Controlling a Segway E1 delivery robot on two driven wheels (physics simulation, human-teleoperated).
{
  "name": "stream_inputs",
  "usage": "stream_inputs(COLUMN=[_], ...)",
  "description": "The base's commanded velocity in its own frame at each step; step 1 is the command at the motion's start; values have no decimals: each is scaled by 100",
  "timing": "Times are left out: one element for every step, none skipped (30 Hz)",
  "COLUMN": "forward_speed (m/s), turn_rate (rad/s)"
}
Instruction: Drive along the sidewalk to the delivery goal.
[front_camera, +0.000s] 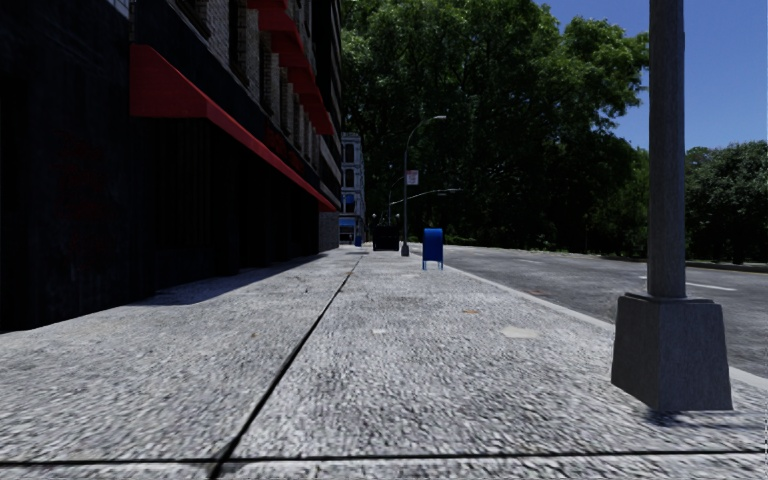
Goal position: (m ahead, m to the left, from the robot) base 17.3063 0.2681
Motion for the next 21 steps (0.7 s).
stream_inputs(forward_speed=[200, 200, 200, 200, 200, 200, 200, 200, 200, 200, 200, 200, 200, 200, 200, 200, 200, 200, 200, 200, 200], turn_rate=[0, 0, 0, 0, 0, 0, 0, 0, 0, 0, 0, 0, 0, 0, 0, 0, 0, 0, 0, 8, 14])
